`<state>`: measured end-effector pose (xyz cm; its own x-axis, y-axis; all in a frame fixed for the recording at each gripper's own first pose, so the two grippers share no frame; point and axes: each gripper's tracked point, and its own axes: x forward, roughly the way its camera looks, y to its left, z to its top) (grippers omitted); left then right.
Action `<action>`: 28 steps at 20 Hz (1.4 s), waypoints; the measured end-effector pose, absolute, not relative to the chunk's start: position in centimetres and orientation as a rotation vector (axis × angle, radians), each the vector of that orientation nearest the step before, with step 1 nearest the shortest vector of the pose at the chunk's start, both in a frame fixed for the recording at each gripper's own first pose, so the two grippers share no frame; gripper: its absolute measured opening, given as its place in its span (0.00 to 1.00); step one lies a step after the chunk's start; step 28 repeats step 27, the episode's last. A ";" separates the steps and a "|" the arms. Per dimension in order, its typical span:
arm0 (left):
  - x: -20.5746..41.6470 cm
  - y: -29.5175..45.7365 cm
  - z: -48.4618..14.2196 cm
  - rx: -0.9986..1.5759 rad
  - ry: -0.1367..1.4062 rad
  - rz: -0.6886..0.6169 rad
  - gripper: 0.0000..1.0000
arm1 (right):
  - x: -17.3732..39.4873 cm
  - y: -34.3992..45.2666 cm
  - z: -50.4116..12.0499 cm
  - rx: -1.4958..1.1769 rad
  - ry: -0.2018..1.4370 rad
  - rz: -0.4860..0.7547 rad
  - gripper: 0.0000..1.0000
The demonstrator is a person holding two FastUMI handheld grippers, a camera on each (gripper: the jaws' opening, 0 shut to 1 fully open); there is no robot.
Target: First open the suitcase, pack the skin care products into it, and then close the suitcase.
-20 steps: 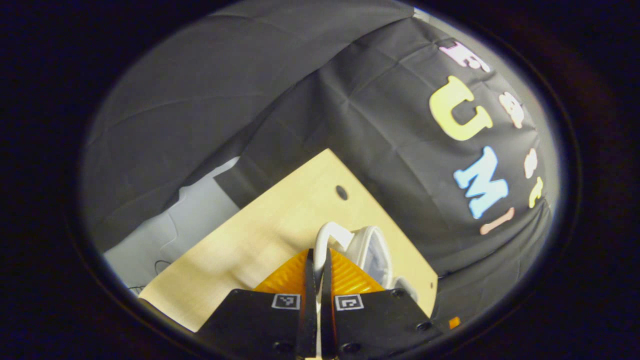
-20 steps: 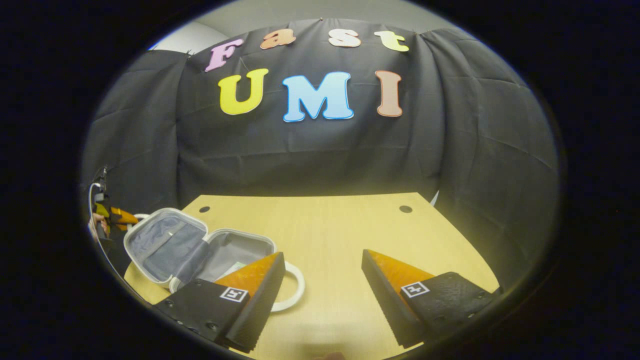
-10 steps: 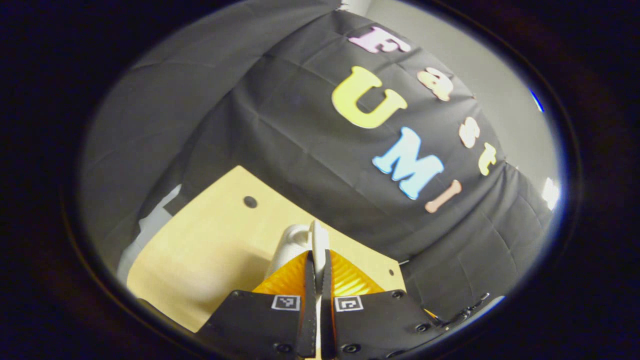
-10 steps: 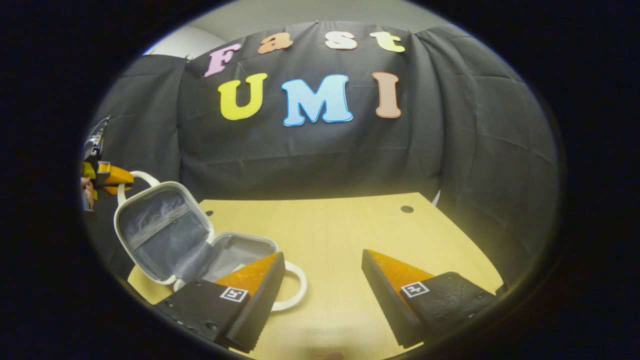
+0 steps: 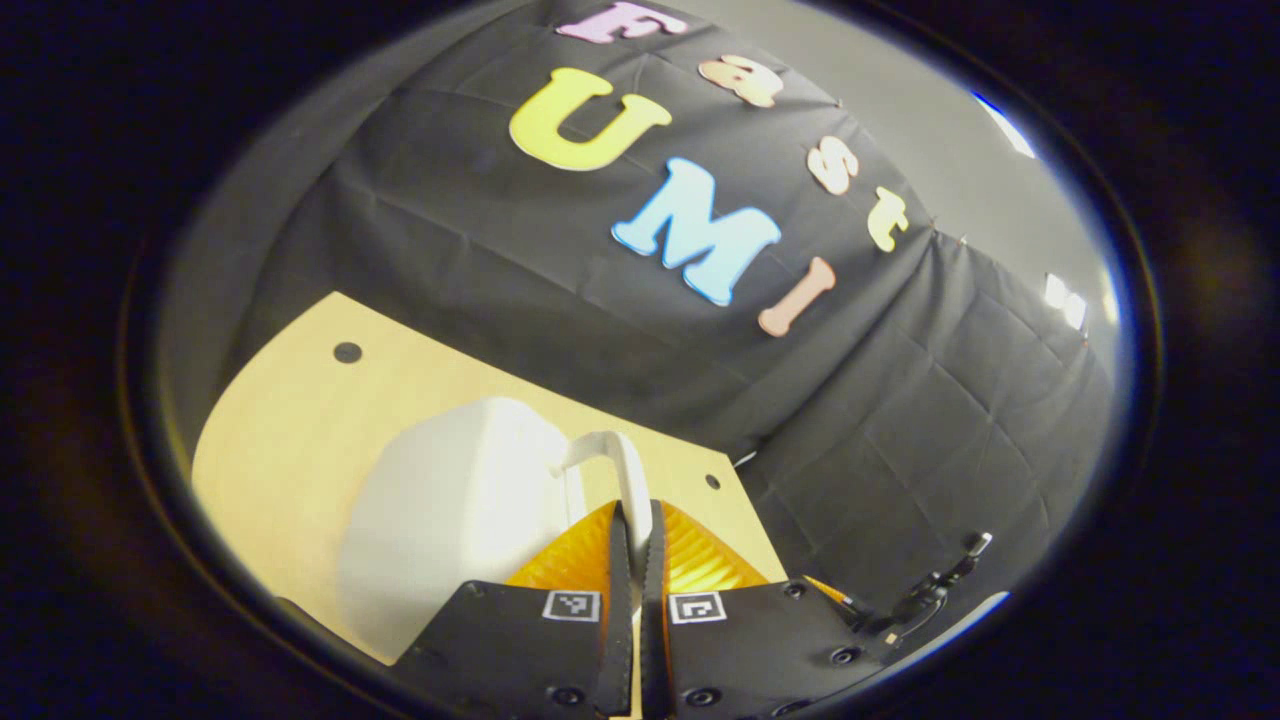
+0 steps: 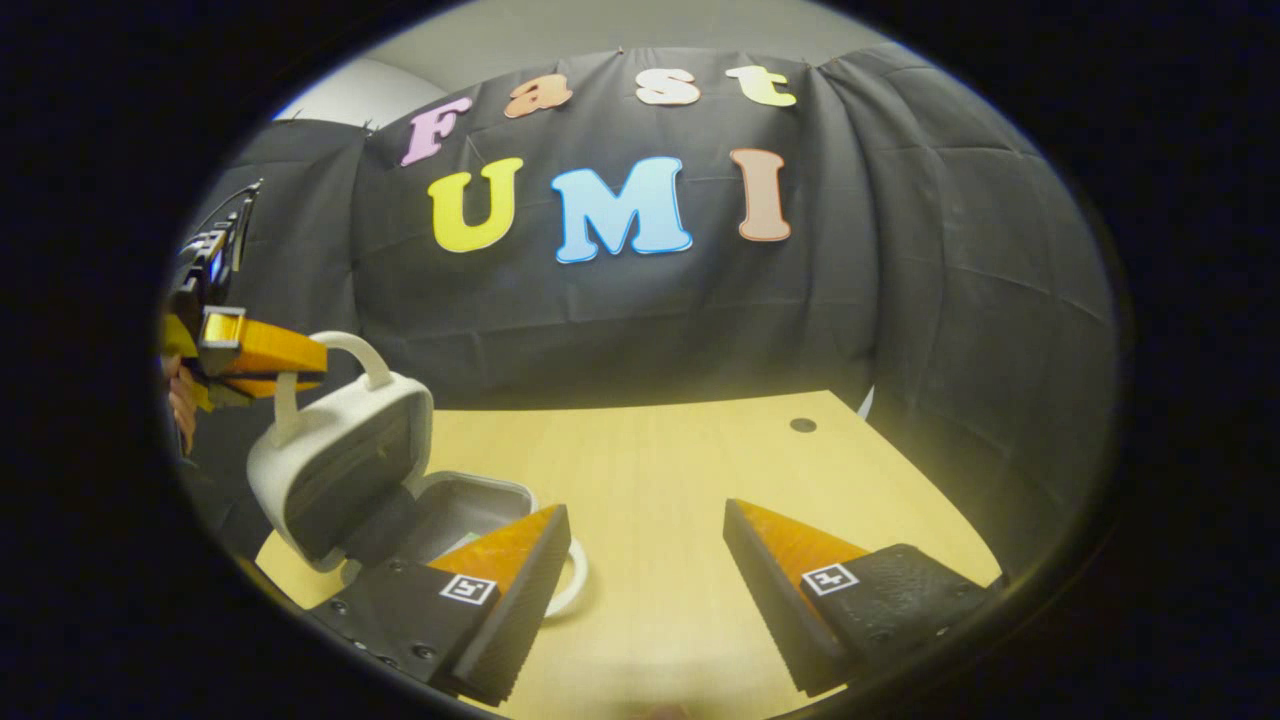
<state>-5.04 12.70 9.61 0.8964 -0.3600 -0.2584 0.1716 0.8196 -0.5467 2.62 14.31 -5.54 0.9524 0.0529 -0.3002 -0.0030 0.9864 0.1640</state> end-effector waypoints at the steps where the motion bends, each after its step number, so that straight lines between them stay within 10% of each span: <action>1: -4.6 9.9 8.3 -0.505 0.389 -0.295 0.11 | 2.6 13.8 -5.6 0.167 0.310 0.030 0.95; 22: 1.8 -3.6 -10.9 -0.185 0.601 -0.066 0.13 | 4.0 4.4 -7.9 0.158 0.333 0.133 0.95; 28: 1.5 -4.1 -9.4 -0.251 0.513 0.029 0.31 | 4.0 3.3 -6.5 0.127 0.291 0.179 0.89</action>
